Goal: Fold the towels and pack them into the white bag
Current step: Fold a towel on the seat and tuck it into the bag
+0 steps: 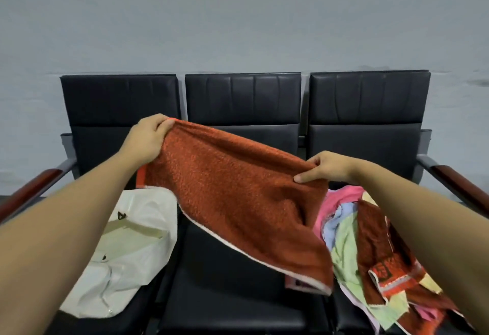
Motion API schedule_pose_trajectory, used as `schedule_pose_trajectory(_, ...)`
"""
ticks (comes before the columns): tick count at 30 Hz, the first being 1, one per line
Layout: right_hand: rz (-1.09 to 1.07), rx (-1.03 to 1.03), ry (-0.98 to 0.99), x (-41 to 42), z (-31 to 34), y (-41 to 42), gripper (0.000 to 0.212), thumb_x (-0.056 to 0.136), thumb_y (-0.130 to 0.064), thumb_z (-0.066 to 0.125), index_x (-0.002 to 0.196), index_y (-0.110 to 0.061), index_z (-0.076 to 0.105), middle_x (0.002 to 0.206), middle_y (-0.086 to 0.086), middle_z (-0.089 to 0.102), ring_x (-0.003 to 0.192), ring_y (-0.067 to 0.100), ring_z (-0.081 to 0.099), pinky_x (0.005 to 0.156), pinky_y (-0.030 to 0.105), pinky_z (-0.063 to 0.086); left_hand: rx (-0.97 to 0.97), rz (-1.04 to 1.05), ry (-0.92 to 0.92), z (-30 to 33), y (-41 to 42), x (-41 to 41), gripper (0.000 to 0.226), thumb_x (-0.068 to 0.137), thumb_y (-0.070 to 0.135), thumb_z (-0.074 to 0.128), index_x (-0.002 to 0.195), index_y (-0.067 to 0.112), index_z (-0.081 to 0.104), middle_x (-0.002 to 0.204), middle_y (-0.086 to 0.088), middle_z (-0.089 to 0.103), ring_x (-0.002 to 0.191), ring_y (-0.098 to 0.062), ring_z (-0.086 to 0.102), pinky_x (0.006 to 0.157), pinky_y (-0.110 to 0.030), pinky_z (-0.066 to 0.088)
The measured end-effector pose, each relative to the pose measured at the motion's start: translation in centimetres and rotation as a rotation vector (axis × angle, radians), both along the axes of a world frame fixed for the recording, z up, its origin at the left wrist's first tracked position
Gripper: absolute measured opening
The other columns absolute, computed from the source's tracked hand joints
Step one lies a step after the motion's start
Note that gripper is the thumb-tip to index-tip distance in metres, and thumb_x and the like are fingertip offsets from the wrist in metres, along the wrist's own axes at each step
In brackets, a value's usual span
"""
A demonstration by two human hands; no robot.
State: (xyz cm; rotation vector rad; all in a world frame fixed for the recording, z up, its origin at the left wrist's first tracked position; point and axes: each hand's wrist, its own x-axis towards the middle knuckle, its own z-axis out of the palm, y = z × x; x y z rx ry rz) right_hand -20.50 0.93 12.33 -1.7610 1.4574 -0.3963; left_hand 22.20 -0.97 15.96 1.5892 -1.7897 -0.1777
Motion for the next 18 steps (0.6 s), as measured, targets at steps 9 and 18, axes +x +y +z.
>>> schedule_pose_trajectory(9,0.191,-0.136,-0.101,4.5,-1.3,1.7,0.028,0.08,-0.019,0.085,0.088,-0.02,0.058,0.079,-0.008,0.063,0.076,0.007,0.062,0.076,0.032,0.052,0.853,0.009,0.23,-8.9,5.3,0.6,0.03,0.078,0.011,0.06,0.105,0.013,0.073,0.121,-0.012,0.07,0.118,-0.029,0.064,0.099,-0.044,0.048)
schedule_pose_trajectory(18,0.476,0.061,0.019,9.6,-3.0,4.6,0.042,0.082,-0.017,0.083,0.119,-0.028,0.066,0.111,-0.009,0.071,0.101,0.007,0.068,0.091,0.025,0.055,0.885,-0.658,0.529,-12.7,7.8,-10.5,0.089,0.077,0.01,0.087,0.151,0.031,0.043,0.155,0.004,0.046,0.145,-0.016,0.039,0.118,-0.038,0.033)
